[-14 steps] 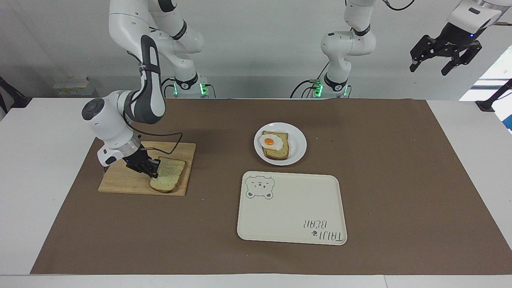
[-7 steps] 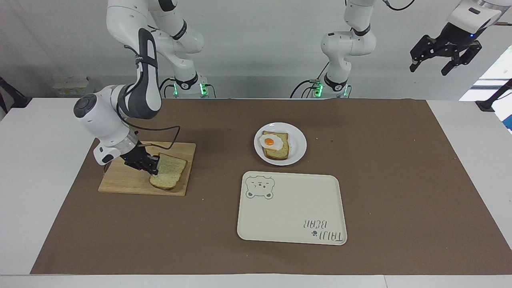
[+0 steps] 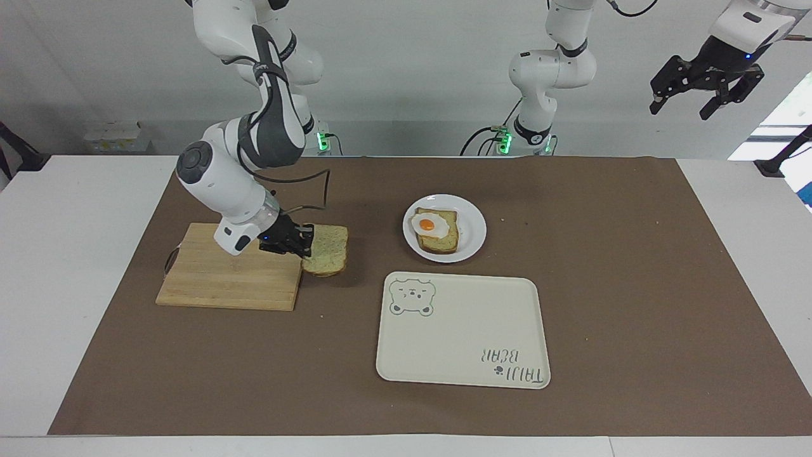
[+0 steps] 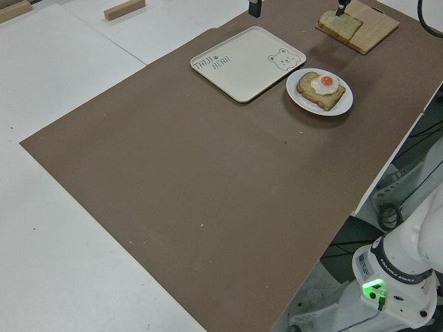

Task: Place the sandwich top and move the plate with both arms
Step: 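Carry the bread slice with the right gripper over the egg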

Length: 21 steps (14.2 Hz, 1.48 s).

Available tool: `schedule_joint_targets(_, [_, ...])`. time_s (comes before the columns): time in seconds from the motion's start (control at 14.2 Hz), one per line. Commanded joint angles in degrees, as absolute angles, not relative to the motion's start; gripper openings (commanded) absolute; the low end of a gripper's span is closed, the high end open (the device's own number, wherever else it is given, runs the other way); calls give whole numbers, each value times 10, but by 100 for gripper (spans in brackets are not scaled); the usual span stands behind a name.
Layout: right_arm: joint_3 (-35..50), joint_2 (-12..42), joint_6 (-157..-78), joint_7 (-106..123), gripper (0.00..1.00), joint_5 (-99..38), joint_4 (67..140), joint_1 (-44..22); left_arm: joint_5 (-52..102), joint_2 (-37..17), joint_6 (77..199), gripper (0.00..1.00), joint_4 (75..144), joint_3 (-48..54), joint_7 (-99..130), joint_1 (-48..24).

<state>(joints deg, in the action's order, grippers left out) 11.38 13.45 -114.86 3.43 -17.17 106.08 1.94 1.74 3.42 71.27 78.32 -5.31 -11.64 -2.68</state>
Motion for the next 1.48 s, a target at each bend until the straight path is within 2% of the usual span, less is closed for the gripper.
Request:
schedule_joint_targets(0.0, [126,121,-1146,-16,0,-187,1070,-13,20,38,705,100,780,-50,-113,-22])
schedule_joint_targets(0.28, [126,131,-1200,-125,0,-188,1070,-86,20,38,705,100,780,-50,-113,-21])
schedule_joint_targets(0.63, [126,130,-1214,-162,0,-229,1071,-129,20,38,705,100,780,-50,-113,-21])
schedule_joint_targets(0.91, [126,165,-1266,-162,0,-229,1071,-185,20,38,705,100,780,-50,-113,-21])
schedule_joint_targets(1.41, [126,186,-1303,-176,0,-230,1078,-225,20,38,705,100,780,-50,-113,-21])
